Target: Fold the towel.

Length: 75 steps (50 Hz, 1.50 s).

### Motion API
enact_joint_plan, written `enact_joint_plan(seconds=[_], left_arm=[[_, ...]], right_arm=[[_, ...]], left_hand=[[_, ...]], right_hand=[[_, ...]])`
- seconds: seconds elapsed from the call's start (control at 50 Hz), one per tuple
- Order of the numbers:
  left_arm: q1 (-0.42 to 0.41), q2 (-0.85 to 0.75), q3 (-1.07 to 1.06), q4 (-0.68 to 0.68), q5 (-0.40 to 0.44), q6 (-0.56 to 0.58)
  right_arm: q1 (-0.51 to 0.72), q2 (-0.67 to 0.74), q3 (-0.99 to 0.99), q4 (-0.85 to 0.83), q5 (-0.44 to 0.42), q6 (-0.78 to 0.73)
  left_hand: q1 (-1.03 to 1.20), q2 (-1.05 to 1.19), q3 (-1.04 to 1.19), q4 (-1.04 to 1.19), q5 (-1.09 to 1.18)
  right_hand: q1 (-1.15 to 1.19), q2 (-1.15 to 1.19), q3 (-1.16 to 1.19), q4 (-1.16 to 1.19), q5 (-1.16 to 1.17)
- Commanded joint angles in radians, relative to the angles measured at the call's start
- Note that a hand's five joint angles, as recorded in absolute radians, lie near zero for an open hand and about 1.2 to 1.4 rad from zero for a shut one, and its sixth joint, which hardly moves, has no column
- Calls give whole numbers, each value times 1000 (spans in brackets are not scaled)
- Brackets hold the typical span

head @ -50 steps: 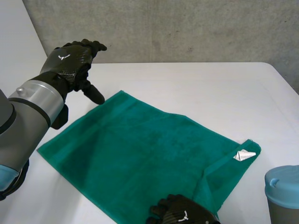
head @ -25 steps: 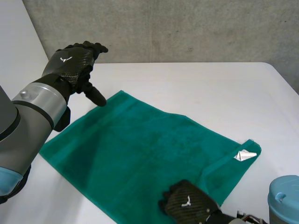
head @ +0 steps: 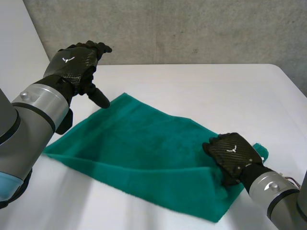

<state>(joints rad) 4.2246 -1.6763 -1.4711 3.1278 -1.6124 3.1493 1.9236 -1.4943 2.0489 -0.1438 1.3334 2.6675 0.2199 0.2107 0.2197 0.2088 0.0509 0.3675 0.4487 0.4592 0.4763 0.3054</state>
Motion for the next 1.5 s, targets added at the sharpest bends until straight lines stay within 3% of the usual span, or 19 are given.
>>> enact_joint_plan(seconds=[0.02,0.3,0.46,0.56,0.58,0.64,0.82,0.9,1.1,1.24,1.3,1.5], left_arm=[[0,-3,0,0,-1,0],[-2,-6,-3,0,-1,1],[5,-26,0,0,-1,5],[31,-33,-24,-6,9,8],[41,-34,-37,-6,11,11],[98,-37,-83,-6,34,47],[225,-80,-235,-6,250,231],[264,-137,-265,-6,288,271],[284,-315,-222,78,261,288],[307,-358,-206,236,124,290],[308,-361,-206,273,118,290],[310,-430,-186,330,120,328]], right_arm=[[-6,0,-39,121,-43,117],[-35,109,-217,294,-82,405],[-29,222,-245,342,-88,404],[-26,304,-266,346,-77,402],[-28,318,-291,343,-74,401],[-28,305,-311,340,-82,408],[-25,10,-443,313,-74,396],[-23,-110,-446,290,-76,365],[-3,-201,-423,302,-82,273],[12,-288,-391,303,-77,218],[8,-304,-380,306,-77,197],[5,-319,-384,339,-76,186]], left_hand=[[-33,-24,-33,-22,-38],[-30,-21,-30,-19,-35],[-12,-3,-12,-1,-18],[-6,3,-6,5,-12],[-3,6,-3,8,-9],[8,17,8,19,3],[20,29,20,31,15],[17,26,17,28,12],[20,29,20,31,15],[175,184,175,186,170],[307,317,308,318,302],[320,329,320,331,314]], right_hand=[[-71,-152,-163,-180,-184],[-48,-129,-139,-156,-160],[-13,-94,-104,-121,-125],[243,162,151,134,131],[941,859,849,832,828],[1029,948,937,920,916],[1029,948,937,920,916],[1029,948,937,920,916],[1029,948,937,920,916],[1029,948,937,920,916],[1029,948,937,920,916],[1029,948,937,920,916]])
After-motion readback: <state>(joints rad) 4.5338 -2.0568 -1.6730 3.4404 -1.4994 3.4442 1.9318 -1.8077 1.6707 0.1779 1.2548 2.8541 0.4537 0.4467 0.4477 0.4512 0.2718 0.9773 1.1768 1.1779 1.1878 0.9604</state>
